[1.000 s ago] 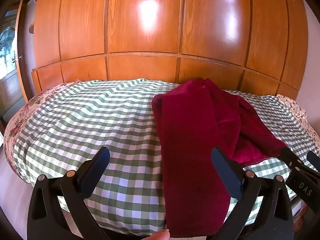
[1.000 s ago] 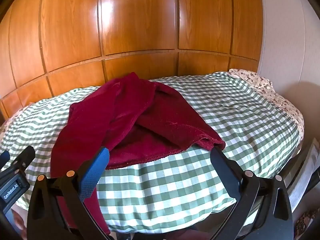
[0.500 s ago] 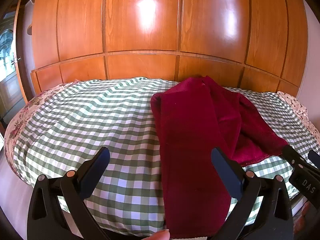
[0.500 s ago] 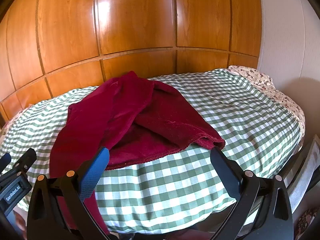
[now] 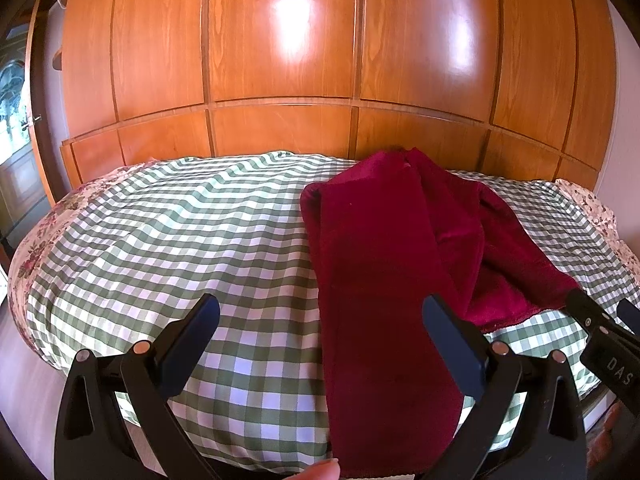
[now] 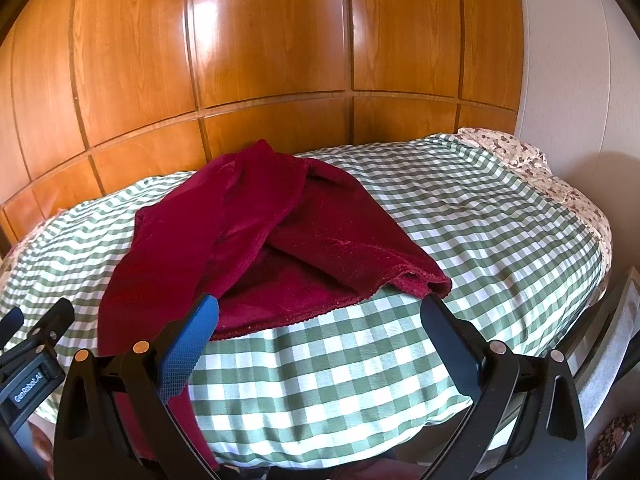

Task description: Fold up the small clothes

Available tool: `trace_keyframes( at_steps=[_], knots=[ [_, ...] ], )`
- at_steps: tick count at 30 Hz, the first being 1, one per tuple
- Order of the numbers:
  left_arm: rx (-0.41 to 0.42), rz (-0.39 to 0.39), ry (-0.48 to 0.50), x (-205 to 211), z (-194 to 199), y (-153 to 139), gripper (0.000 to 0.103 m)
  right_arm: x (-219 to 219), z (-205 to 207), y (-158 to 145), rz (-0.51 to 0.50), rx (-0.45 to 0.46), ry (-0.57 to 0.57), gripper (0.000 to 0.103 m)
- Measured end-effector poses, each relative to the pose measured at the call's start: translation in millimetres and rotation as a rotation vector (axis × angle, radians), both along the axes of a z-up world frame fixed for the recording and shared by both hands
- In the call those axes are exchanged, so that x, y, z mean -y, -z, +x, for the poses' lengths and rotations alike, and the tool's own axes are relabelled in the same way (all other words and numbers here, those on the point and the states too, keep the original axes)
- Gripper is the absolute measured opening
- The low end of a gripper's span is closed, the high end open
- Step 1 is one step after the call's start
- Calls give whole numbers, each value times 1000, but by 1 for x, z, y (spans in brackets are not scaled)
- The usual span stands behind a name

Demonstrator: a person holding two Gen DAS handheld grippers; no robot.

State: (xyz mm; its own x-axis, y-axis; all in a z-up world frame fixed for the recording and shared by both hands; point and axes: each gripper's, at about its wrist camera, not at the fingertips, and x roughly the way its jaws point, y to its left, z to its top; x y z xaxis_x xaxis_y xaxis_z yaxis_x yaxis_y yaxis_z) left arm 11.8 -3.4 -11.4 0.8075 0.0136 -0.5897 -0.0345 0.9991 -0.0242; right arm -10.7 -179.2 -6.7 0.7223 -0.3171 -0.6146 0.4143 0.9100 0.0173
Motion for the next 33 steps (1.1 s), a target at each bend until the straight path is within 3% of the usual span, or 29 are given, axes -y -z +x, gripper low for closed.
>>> trace_keyframes(
  at_steps=[33],
  knots=[
    [-28, 6, 3, 2, 6, 5, 101, -2, 3, 5, 13, -9, -2, 100]
  ],
)
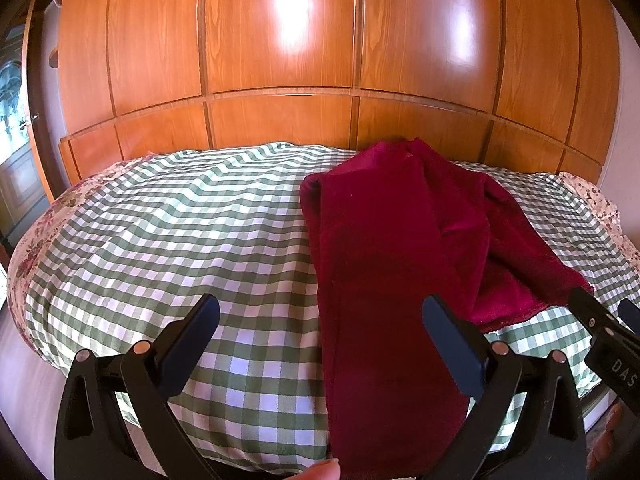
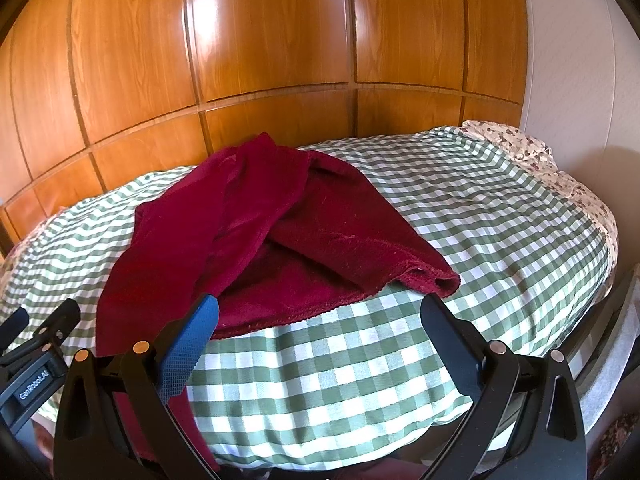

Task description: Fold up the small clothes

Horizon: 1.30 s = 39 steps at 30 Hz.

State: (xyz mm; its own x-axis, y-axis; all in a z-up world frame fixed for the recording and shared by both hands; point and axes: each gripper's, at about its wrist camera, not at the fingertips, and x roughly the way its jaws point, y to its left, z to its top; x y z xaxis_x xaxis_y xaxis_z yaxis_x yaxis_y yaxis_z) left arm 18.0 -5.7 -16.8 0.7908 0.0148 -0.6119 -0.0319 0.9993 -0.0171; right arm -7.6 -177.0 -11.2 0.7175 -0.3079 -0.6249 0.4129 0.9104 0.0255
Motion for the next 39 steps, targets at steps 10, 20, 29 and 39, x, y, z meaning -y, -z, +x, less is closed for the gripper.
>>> trace_keyframes(
  at_steps=[10, 20, 29, 39],
  knots=[
    [-43, 0, -16, -7, 15, 9, 101, 7, 8, 4, 53, -22, -25, 100],
    [-107, -102, -30, -60, 32, 15, 100, 12, 39, 1, 212, -41, -188, 71],
    [-169, -114, 482, -2, 10, 28, 95, 17, 132, 55, 464, -224, -301, 48],
    [-277, -29, 614, 40, 32, 59, 4, 19, 139, 11, 351, -132, -435, 6]
  ],
)
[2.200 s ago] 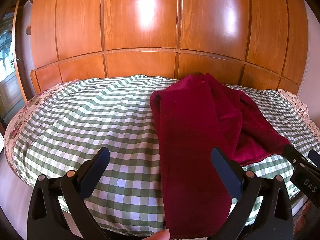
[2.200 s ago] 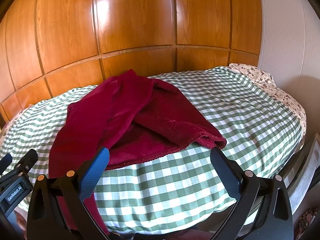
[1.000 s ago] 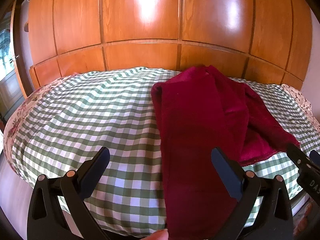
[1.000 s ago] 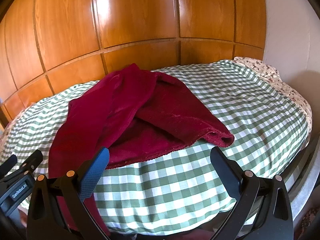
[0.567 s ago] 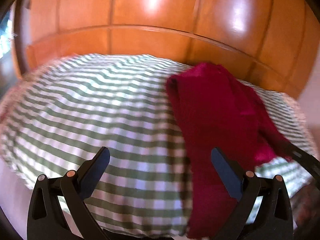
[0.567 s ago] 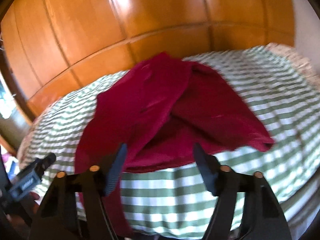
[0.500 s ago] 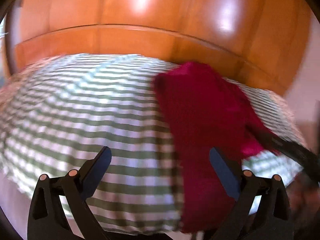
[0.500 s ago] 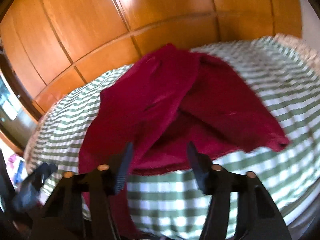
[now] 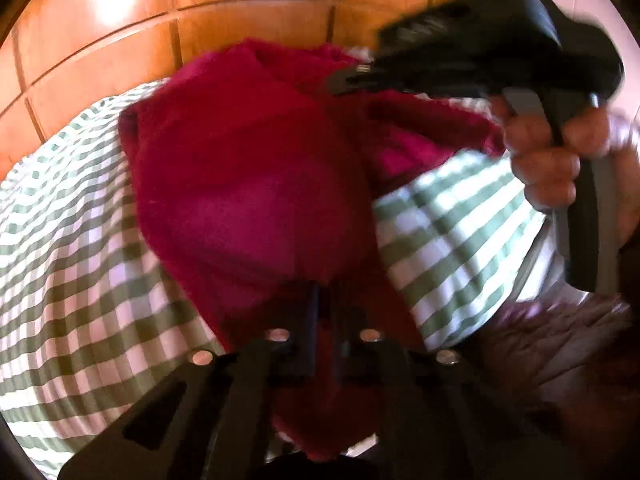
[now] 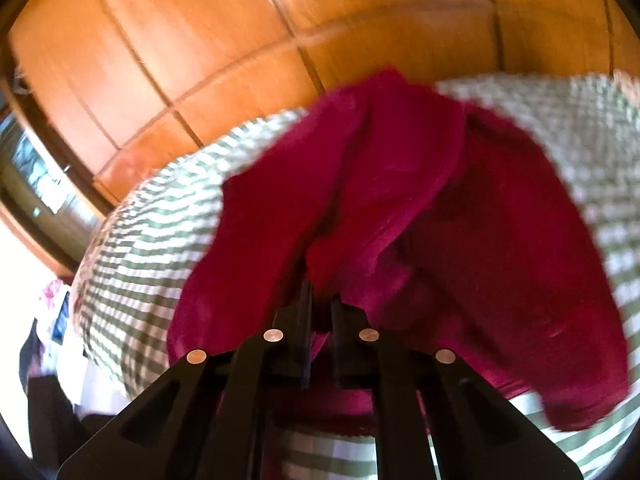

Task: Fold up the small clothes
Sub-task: 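Grasp the shirt shoulders with both grippers and lift it off the bed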

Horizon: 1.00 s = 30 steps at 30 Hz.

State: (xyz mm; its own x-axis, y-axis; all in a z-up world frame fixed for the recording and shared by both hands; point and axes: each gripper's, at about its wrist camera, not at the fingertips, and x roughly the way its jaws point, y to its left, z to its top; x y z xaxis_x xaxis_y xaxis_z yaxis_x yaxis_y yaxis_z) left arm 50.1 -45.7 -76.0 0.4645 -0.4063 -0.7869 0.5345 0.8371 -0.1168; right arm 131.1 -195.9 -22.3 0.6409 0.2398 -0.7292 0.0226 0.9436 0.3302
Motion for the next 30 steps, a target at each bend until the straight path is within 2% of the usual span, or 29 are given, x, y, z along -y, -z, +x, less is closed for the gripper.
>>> trace_keyframes(
  at_steps=[2, 4, 6, 9, 10, 12, 14, 17, 19, 20, 21, 22, 23, 24, 25, 26, 27, 30],
  knots=[
    [9, -65, -31, -18, 3, -21, 4, 7, -5, -21, -53, 55, 0, 6],
    [8, -198, -81, -47, 13, -49, 4, 25, -10, -44, -89, 112, 32, 6],
    [35, -275, -147, -79, 24, -71, 4, 59, -14, -67, -131, 161, 106, 6],
    [94, -322, -285, -130, 58, -101, 2, 114, -4, -91, -257, 196, 247, 6],
    [115, -316, -337, -145, 74, -110, 2, 129, 0, -94, -281, 190, 281, 6],
    [170, -258, -451, -171, 105, -125, 1, 174, 25, -97, -402, 159, 391, 6],
    [195, -231, -558, -193, 143, -137, 1, 218, 56, -96, -472, 110, 493, 6],
    [228, -145, -769, -227, 202, -153, 0, 273, 98, -92, -569, 44, 618, 6],
    [254, -26, -943, -246, 242, -154, 0, 296, 123, -84, -638, 0, 660, 7],
    [228, -8, -1005, -257, 257, -150, 7, 308, 128, -81, -623, -15, 674, 11],
    [202, -9, -1040, -264, 265, -146, 22, 315, 131, -78, -594, -24, 677, 30],
    [181, -12, -1070, -269, 266, -141, 57, 317, 130, -77, -586, -18, 688, 62],
    [187, -15, -1087, -271, 264, -136, 65, 317, 124, -77, -585, 7, 705, 75],
    [194, -26, -1064, -268, 257, -130, 64, 311, 114, -75, -572, 32, 702, 79],
    [172, -35, -1012, -262, 245, -121, 63, 306, 104, -72, -542, 35, 674, 79],
    [145, -49, -961, -257, 238, -112, 58, 292, 91, -65, -466, 20, 601, 79],
    [120, -90, -895, -246, 224, -101, 57, 282, 78, -56, -389, 4, 533, 79],
    [34, -211, -697, -214, 180, -69, 57, 248, 34, -29, -246, -46, 379, 77]
  ],
)
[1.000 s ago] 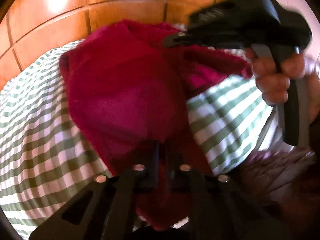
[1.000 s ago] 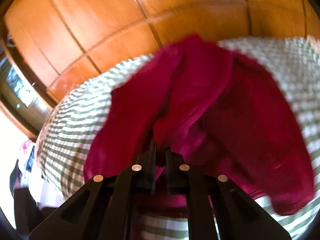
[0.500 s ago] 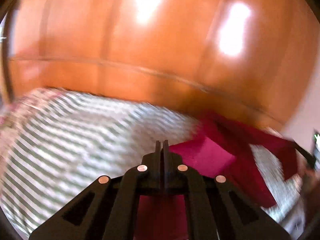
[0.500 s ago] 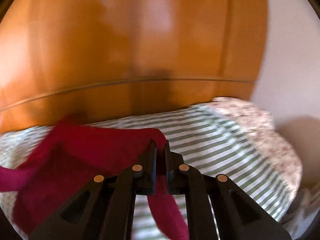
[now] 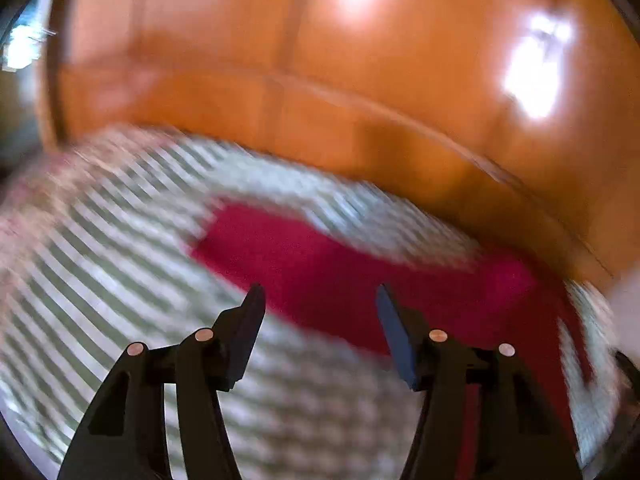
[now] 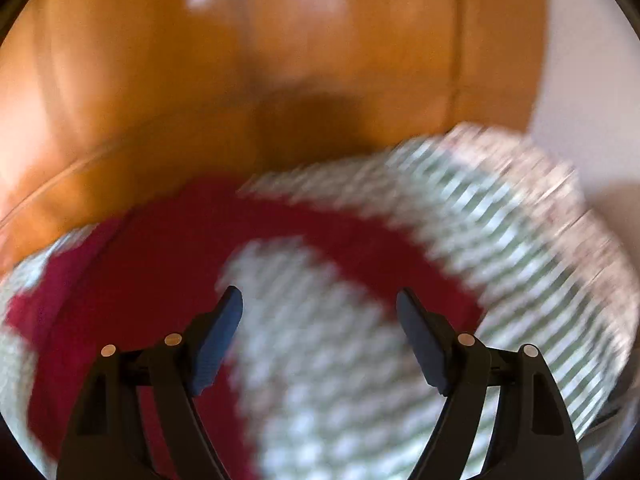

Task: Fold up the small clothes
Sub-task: 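Grasp the shirt shoulders with both grippers and lift it off the bed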

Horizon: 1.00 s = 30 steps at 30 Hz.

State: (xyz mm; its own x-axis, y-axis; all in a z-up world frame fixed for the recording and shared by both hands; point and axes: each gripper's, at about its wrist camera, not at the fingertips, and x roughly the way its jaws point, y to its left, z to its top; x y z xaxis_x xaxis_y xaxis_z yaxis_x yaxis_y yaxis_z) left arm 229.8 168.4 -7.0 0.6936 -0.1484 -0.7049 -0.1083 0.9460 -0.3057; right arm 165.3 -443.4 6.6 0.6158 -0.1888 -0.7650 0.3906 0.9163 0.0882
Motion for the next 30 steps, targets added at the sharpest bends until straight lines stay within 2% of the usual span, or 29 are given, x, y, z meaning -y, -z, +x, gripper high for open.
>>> trace_keyframes(
  at_steps=[3, 6, 10, 11, 12, 13, 14, 15, 16, 19, 21, 24, 27, 30],
  knots=[
    [-56, -143, 155, 30, -38, 35, 57, -32, -42, 23, 148, -40, -90, 73],
    [-130, -274, 247, 56, -59, 69, 58, -65, -75, 39, 272, -70, -136, 73],
    [-178, -384, 330, 93, -68, 93, 59, -83, -91, 68, 346, -126, -119, 73],
    [-181, -385, 343, 101, -68, 94, 57, -81, -91, 72, 363, -125, -113, 72],
    [-178, -378, 358, 110, -66, 97, 56, -81, -90, 73, 381, -121, -113, 59],
    [-177, -378, 374, 118, -63, 97, 48, -82, -88, 73, 377, -119, -113, 44],
    [-177, -379, 394, 124, -60, 98, 25, -83, -87, 73, 366, -118, -112, 36],
    [-183, -374, 410, 130, -57, 98, 15, -84, -84, 70, 353, -116, -120, 15],
    [-177, -351, 415, 135, -56, 95, 11, -85, -83, 67, 338, -113, -124, 7],
    [-123, -341, 409, 127, -60, 67, 7, -88, -83, 37, 276, -40, -159, 6],
    [-86, -340, 394, 106, -63, 42, 6, -90, -91, 0, 239, 42, -198, 6],
    [-53, -348, 377, 72, -76, 16, 6, -94, -106, -35, 182, 102, -249, 6],
    [-63, -310, 358, 51, -91, 9, 6, -100, -122, -32, 114, 61, -282, 6],
    [-131, -259, 359, 52, -104, 29, 6, -112, -134, 5, 73, -66, -310, 6]
  ],
)
